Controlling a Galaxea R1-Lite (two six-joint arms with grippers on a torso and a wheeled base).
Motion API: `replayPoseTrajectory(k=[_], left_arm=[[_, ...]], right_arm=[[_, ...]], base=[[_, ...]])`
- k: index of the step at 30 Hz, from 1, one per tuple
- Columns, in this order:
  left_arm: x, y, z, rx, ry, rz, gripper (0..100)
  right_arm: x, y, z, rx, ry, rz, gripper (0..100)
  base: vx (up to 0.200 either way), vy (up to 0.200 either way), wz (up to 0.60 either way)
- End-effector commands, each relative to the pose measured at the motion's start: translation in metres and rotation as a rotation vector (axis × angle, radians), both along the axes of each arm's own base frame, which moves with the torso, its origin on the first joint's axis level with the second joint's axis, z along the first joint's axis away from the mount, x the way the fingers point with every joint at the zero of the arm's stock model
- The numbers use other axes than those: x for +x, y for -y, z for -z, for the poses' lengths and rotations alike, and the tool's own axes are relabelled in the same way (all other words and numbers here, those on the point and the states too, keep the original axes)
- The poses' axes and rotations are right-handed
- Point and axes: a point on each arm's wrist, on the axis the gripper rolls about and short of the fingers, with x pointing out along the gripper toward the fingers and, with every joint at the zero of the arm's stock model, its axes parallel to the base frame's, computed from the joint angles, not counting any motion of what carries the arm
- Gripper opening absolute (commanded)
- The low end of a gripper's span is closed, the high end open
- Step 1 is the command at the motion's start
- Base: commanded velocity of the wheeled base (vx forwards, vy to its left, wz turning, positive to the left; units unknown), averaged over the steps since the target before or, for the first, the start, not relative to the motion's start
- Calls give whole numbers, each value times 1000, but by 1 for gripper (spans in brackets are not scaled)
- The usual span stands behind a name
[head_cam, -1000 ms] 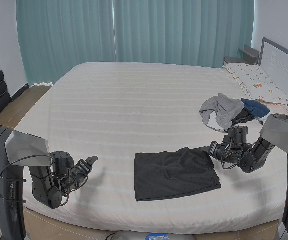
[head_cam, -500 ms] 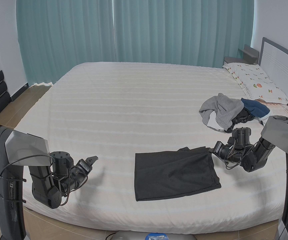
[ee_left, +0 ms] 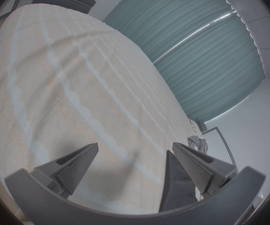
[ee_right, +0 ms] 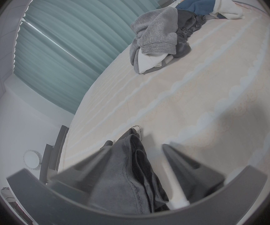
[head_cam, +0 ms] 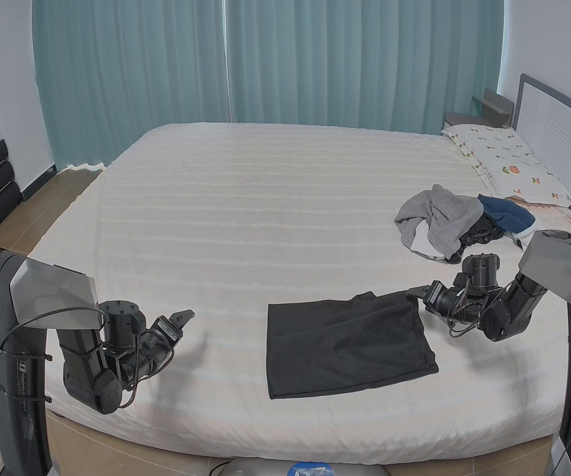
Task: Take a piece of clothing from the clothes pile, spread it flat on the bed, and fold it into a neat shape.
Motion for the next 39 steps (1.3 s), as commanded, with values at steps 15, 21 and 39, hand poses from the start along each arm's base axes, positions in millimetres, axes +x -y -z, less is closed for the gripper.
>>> replayPoseTrajectory(k=[15, 21, 39], left_arm=[[-1, 2, 1, 2, -6, 8, 100], [-1, 2, 2, 6, -8, 8, 100], [-1, 2, 2, 4, -6, 10, 100]], right_arm=[[-73, 15, -5, -35, -46, -348, 100], [-73, 13, -5, -38, -45, -354, 100], [-67, -1, 5, -58, -29, -375, 100]], base=[[-67, 0, 0], [-33, 0, 0], [0, 0, 0]])
